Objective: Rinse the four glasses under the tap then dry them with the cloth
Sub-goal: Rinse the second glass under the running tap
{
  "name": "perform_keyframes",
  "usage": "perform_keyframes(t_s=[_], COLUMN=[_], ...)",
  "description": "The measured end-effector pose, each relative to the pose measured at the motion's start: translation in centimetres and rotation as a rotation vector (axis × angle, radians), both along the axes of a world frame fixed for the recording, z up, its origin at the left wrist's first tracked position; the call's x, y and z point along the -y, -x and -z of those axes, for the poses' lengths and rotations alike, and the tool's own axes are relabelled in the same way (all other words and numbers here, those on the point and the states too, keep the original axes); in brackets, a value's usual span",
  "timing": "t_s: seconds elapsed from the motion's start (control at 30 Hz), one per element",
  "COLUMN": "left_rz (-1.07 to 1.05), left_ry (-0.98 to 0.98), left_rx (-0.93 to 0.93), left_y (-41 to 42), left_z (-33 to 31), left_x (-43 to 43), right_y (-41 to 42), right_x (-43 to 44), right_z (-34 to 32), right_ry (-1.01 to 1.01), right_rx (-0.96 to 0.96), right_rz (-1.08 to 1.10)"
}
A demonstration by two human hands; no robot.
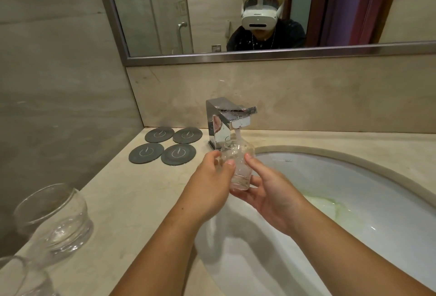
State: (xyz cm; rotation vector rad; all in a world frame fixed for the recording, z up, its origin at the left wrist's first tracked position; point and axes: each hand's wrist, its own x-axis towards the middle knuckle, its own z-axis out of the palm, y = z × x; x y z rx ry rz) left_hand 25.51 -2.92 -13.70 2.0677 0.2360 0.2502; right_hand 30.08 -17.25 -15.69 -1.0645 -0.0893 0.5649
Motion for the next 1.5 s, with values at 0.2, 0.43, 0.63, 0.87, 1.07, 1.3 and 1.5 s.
perform_keyframes(t_s=[0.2, 0.43, 0.63, 0.87, 1.07, 1.3, 1.5], left_rz=[0.032, 0.066, 0.064, 0.012, 0.002, -0.022, 0.009], left_ry=[-0.102, -0.137, -0.122, 0.068, 0.281, 0.340, 0.274], left_rx=[0.071, 0.014, -0.060, -0.074, -0.049, -0.033, -0.033], left_y=[0.2, 0.4, 0.6, 0.3, 0.1, 0.0, -0.2], left_z=[-0.2, 0.0, 0.2, 0.0, 0.5, 0.4, 0.6], left_x=[0.3, 0.4, 0.8, 0.6, 0.7, 0.7, 0.5], right_y=[-0.1, -0.4, -0.2, -0.2, -0.3, 0.1, 0.4], right_x=[-0.1, -0.3, -0.6, -0.2, -0.1, 0.1, -0.3], right_z=[0.4, 1.3, 1.2, 0.5, 0.5, 0.2, 0.2], right_ry=[0.100, 0.174, 0.181, 0.200, 0.204, 0.220, 0.142], right_rx=[0.076, 0.083, 0.098, 0.091, 0.126, 0.084, -0.057], right_rz=[0.075, 0.156, 0.184, 0.218, 0.218, 0.130, -0.031])
